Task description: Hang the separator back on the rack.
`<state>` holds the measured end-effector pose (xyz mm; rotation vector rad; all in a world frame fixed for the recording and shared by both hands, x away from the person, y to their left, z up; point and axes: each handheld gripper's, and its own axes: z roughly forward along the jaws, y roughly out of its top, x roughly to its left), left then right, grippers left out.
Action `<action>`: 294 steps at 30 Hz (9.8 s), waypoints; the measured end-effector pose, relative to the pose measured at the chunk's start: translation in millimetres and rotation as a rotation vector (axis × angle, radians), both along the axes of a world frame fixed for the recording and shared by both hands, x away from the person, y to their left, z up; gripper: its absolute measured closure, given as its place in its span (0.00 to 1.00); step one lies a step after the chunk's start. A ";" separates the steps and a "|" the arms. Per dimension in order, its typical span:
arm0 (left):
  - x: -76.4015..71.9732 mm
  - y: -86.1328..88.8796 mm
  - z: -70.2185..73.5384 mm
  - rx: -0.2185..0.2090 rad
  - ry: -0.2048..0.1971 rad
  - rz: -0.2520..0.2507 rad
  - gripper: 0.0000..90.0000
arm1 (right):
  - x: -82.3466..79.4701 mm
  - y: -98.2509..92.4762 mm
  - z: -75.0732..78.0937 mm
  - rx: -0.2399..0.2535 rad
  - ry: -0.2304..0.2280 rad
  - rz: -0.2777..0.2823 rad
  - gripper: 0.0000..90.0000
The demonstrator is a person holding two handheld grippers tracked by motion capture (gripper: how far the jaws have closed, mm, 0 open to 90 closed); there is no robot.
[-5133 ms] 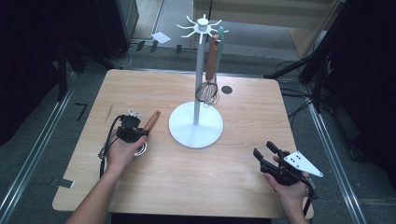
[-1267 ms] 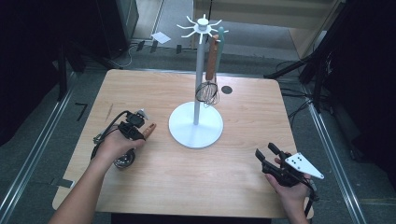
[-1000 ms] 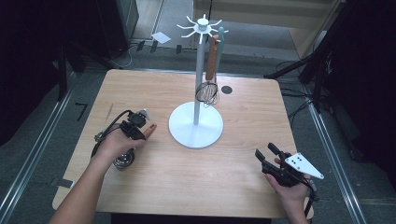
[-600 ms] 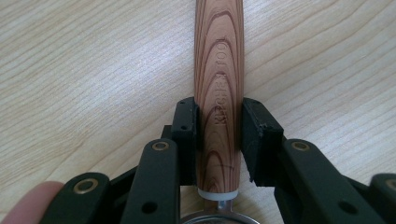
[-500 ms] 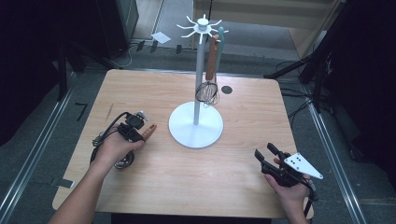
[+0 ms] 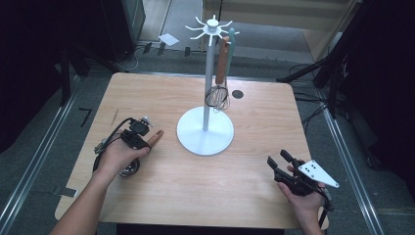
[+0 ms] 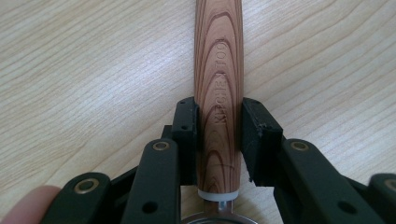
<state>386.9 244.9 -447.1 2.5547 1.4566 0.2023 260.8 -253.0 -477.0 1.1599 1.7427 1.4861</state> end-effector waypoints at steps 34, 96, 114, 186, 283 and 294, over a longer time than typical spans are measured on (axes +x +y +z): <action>-34.9 16.5 39.4 -0.273 -0.331 -0.012 0.78 | -0.6 1.7 0.4 0.006 -0.008 0.007 0.47; -61.6 -31.4 106.4 -0.675 -0.873 -0.096 0.78 | -3.4 -5.2 -5.5 0.072 -0.016 -0.015 0.27; -60.6 -36.3 120.9 -0.707 -0.920 -0.100 0.78 | -0.7 -6.0 -17.0 0.019 -0.060 -0.106 0.28; -34.9 -84.7 184.4 -0.815 -1.065 -0.158 0.78 | -3.2 -4.7 -14.1 0.027 -0.074 -0.077 0.31; -106.5 56.8 -28.4 -0.450 -0.913 0.258 0.00 | 2.4 -2.8 -19.9 0.009 -0.068 -0.098 0.29; -115.8 65.1 -36.4 -0.439 -0.919 0.286 0.00 | 3.9 -3.1 -21.8 0.002 -0.064 -0.101 0.30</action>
